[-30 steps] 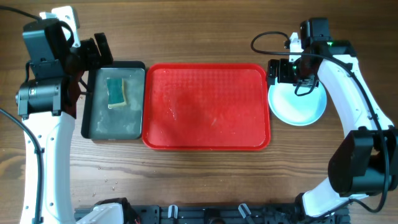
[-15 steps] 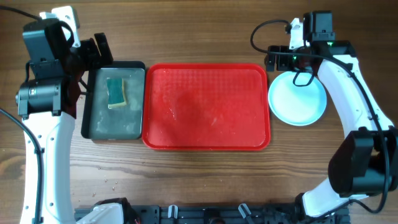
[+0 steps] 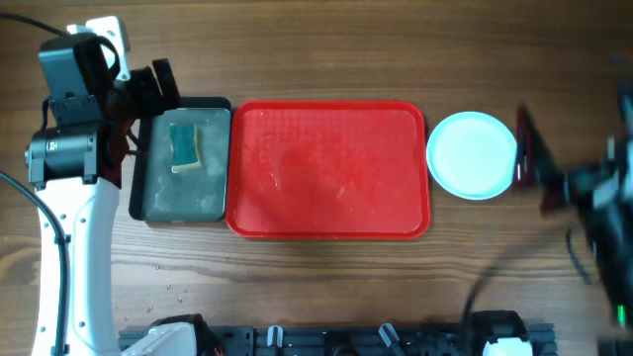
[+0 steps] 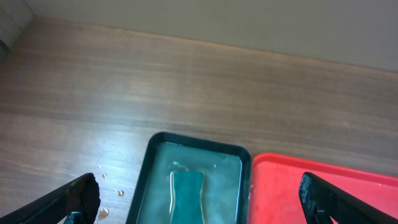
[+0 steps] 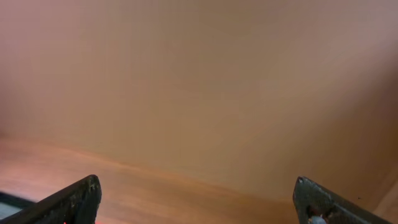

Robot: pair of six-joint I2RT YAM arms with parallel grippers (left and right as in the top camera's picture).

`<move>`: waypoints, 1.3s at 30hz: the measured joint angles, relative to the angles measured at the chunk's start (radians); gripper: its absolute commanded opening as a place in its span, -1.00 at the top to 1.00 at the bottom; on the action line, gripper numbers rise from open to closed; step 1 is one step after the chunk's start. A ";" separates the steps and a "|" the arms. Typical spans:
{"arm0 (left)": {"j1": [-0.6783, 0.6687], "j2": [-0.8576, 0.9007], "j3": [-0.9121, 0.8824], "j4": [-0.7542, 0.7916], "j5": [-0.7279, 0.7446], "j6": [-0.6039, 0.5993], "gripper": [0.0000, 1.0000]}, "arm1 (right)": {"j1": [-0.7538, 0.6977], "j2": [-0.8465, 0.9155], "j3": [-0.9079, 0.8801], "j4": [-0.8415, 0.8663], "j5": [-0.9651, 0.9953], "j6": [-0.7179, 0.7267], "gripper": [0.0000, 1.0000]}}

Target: Clean dirty plates on tray and stack at the side

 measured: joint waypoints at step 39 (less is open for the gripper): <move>0.000 0.000 0.000 0.001 0.000 0.000 -1.00 | 0.000 -0.682 -1.321 0.614 0.132 0.185 -0.99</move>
